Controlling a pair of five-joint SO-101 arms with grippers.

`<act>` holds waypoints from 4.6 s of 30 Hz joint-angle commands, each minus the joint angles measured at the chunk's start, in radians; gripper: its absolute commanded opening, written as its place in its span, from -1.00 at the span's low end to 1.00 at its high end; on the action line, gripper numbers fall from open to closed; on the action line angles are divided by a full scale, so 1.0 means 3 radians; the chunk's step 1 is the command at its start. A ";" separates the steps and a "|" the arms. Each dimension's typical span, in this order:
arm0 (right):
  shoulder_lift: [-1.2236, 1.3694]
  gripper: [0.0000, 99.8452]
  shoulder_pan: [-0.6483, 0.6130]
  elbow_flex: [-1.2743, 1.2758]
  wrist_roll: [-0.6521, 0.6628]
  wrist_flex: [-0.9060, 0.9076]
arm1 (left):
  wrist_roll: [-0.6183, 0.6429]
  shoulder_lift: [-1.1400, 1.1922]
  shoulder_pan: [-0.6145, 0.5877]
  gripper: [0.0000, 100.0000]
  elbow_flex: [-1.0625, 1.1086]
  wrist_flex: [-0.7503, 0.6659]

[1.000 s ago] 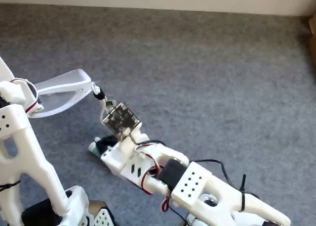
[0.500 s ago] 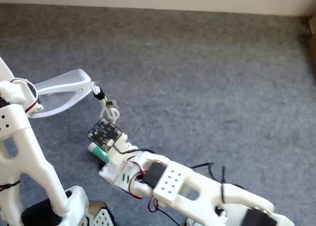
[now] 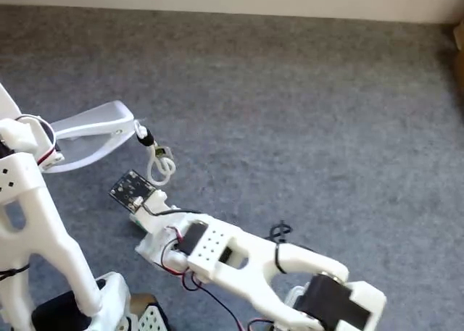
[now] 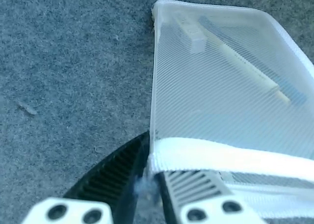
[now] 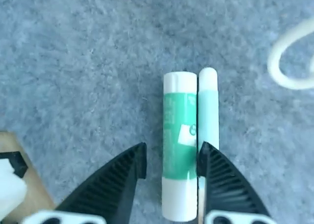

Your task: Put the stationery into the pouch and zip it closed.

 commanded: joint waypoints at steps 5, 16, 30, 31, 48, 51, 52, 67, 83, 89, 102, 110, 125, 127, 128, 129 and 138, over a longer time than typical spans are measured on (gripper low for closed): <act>0.0340 -0.70 -0.0033 -0.0289 0.0026 0.0023 | 0.0031 -0.0003 -0.0069 -0.99 0.0008 -0.0046; 0.0018 -0.98 0.0110 -0.0320 0.0343 0.0657 | 0.0031 -0.0023 -0.0069 -0.99 0.0069 -0.0087; -0.0662 -0.98 0.0908 -0.0376 0.1038 0.1343 | 0.0041 -0.0028 -0.0059 -0.99 0.0176 -0.0225; -0.0575 -0.98 0.0969 -0.0381 0.1084 0.1337 | 0.0041 -0.0028 -0.0064 -0.99 0.0176 -0.0225; 0.0299 -0.72 0.1128 -0.1286 0.1473 0.2079 | 0.0041 -0.0028 -0.0049 -0.99 0.0182 -0.0235; 0.0299 -0.72 0.1128 -0.1291 0.1463 0.2074 | 0.0041 -0.0028 -0.0049 -0.99 0.0182 -0.0235; 0.0304 -0.72 0.1128 -0.1291 0.1412 0.2048 | 0.0041 -0.0028 -0.0049 -0.99 0.0182 -0.0235; 0.0627 -0.72 0.1102 -0.1286 0.1202 0.1522 | 0.0041 -0.0023 -0.0049 -0.99 0.0187 -0.0240; 0.0928 -0.98 0.1036 -0.1297 0.1202 0.1522 | 0.0041 -0.0023 -0.0049 -0.99 0.0187 -0.0235; 0.0770 -0.98 0.1031 -0.1297 0.1197 0.1675 | 0.0041 -0.0023 -0.0049 -0.99 0.0187 -0.0235; -0.0662 -0.98 0.0990 -0.0729 0.1197 0.1491 | 0.0041 -0.0023 -0.0043 -0.99 0.0187 -0.0235; -0.1660 -0.98 0.0979 -0.0161 0.1192 0.0724 | 0.0046 -0.0023 -0.0043 -0.99 0.0187 -0.0235; -0.2243 -0.99 0.0217 -0.0120 0.1222 -0.1112 | 0.0046 -0.0028 -0.0043 -0.99 0.0171 -0.0220; -0.2243 -0.99 0.0151 -0.0120 0.1222 -0.1419 | 0.0046 -0.0028 -0.0043 -0.99 0.0171 -0.0220; -0.2243 -0.99 0.0130 -0.0120 0.1222 -0.1532 | 0.0046 -0.0028 -0.0043 -0.99 0.0171 -0.0220; -0.2243 -0.99 0.0120 -0.0120 0.1222 -0.1614 | 0.0046 -0.0028 -0.0043 -0.99 0.0171 -0.0225; -0.2227 -0.98 0.0125 -0.0095 0.1202 -0.1982 | 0.0051 -0.0028 -0.0038 -0.99 0.0161 -0.0235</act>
